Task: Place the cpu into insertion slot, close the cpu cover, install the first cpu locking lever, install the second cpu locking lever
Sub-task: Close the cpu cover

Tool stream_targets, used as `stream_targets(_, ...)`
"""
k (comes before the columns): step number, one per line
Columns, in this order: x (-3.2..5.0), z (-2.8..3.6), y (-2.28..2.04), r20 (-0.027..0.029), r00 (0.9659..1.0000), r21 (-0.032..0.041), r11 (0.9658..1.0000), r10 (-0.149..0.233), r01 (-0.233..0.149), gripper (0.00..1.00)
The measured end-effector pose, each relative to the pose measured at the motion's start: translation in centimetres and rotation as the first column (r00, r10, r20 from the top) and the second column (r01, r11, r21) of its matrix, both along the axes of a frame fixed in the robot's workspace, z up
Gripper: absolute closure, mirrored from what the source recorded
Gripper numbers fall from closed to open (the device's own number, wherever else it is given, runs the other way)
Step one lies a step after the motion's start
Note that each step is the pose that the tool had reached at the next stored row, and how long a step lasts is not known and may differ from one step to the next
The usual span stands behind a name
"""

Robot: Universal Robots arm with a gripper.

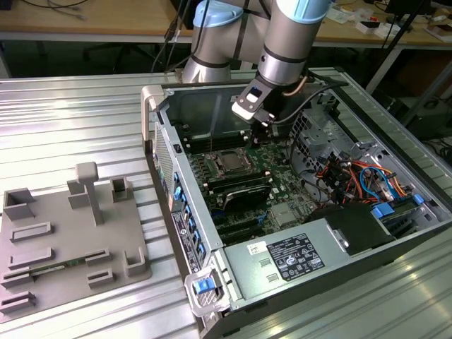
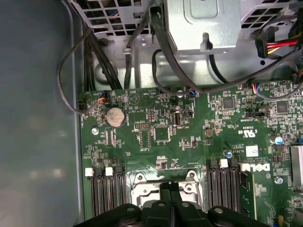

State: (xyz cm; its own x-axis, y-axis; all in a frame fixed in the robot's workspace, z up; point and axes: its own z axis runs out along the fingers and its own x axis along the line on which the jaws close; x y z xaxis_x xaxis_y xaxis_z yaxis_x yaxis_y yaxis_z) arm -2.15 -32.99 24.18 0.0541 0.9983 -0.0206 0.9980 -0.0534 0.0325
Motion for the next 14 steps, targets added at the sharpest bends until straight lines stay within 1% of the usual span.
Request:
stream_targets(2,-0.34,-0.01,0.0,0.0,1.0,0.0,1.0,0.0,0.0,0.89)
stream_targets(14,-1.7,-0.13,0.0,0.0,1.0,0.0,1.0,0.0,0.0,0.89)
